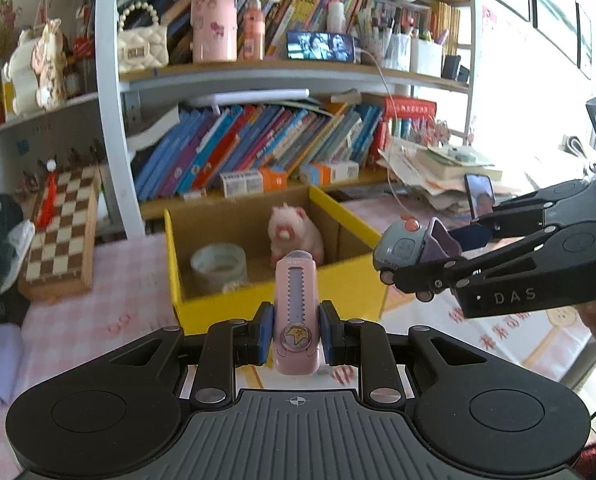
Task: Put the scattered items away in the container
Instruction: 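Lift the toy car and pink comb with both grippers over the yellow box, then lower the toy car with the right gripper into the box while the left gripper releases the comb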
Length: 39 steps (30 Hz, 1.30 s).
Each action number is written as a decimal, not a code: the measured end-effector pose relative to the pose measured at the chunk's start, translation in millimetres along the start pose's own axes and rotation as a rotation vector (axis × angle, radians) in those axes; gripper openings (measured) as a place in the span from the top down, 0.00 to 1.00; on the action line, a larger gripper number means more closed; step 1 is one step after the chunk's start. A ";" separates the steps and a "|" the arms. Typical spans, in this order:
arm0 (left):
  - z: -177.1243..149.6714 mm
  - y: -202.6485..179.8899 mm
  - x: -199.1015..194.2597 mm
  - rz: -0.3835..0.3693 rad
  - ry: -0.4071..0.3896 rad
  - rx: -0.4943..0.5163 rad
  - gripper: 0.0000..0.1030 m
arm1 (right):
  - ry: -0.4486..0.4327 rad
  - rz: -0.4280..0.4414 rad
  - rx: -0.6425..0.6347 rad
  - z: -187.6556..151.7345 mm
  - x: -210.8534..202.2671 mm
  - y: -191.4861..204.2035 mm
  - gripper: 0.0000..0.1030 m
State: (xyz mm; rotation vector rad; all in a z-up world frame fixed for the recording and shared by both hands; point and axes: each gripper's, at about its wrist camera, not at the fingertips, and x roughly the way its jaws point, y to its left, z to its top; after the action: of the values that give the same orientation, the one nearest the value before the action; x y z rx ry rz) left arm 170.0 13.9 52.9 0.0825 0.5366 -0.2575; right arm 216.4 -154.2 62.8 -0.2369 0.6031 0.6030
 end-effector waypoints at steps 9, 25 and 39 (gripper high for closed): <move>31.4 14.3 25.5 0.039 -0.022 0.019 0.78 | -0.041 0.020 -0.063 44.2 23.9 -26.4 0.60; 56.9 39.3 121.9 0.092 0.124 0.002 0.78 | 0.059 0.118 -0.109 89.6 128.1 -66.4 0.60; 47.0 36.5 195.2 0.008 0.380 0.079 0.78 | 0.193 0.262 -0.090 123.7 229.4 -61.6 0.60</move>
State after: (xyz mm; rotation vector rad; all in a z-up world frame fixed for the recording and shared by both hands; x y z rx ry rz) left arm 364.6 -0.7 -6.9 0.2128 0.9038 -0.2564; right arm 461.2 -51.4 28.1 -0.3060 0.8018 0.8678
